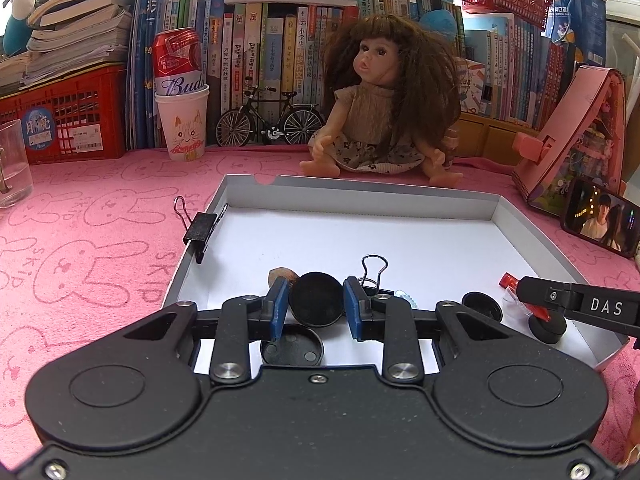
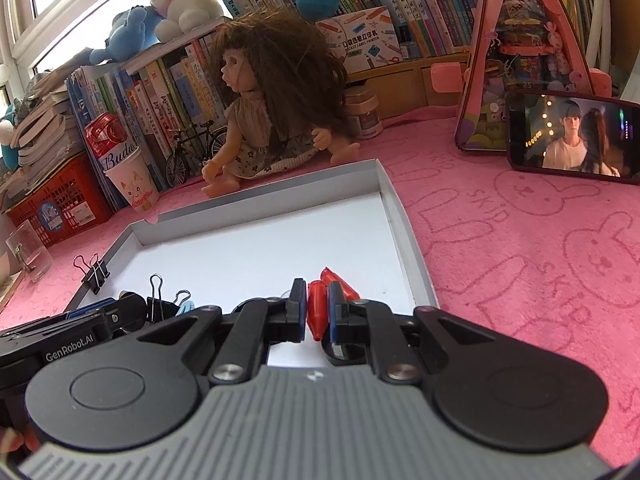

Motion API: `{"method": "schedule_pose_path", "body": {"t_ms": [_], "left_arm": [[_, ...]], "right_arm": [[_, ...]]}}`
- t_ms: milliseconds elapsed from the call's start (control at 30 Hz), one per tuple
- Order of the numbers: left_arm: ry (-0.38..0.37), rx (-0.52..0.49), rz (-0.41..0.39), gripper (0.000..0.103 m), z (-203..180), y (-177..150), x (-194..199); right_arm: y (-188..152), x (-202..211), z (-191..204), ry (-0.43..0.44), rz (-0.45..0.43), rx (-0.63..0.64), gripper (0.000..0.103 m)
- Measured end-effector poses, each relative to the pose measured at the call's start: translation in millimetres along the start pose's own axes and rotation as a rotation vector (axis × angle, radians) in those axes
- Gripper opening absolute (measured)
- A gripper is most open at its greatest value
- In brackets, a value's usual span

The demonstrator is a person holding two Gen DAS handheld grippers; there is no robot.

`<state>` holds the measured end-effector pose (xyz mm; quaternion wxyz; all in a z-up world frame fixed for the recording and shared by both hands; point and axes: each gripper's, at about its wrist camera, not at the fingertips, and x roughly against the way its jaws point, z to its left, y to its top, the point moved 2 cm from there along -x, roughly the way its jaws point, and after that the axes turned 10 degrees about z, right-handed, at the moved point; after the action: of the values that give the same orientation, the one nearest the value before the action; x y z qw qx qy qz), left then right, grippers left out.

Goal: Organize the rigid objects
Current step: 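Carry the black lid into the tray with the left tool while the right tool carries the crayon, then open the left tool to drop the lid while the right tool releases the crayon in the tray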

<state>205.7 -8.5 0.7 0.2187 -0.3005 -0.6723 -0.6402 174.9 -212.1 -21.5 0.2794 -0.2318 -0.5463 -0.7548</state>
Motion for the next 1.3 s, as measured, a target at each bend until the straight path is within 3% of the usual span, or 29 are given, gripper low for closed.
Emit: {"method": "schedule_pose_path", "body": {"t_ms": [333, 433, 500, 533, 733, 1033, 1300], "left_arm": [[0.007, -0.003, 0.002, 0.029, -2, -1, 2], [0.007, -0.003, -0.007, 0.040, -3, 0, 7], [0.007, -0.010, -0.014, 0.044, -3, 0, 11], [0.007, -0.015, -0.017, 0.046, -4, 0, 13], [-0.020, -0.021, -0.022, 0.060, -5, -2, 32], [-0.073, -0.074, -0.057, 0.066, -14, -19, 72], [-0.135, -0.103, -0.059, 0.068, -22, -54, 103]], "right_arm": [[1, 5, 4, -0.005, -0.017, 0.033, 0.020], [1, 6, 4, -0.008, -0.018, 0.039, 0.021], [1, 8, 4, -0.008, -0.022, 0.041, 0.028], [1, 10, 4, -0.006, -0.026, 0.042, 0.040], [-2, 27, 8, 0.000, -0.058, 0.088, 0.057], [-20, 57, 16, -0.004, -0.096, 0.219, 0.064], [-39, 78, 12, 0.001, -0.105, 0.280, 0.067]]}}
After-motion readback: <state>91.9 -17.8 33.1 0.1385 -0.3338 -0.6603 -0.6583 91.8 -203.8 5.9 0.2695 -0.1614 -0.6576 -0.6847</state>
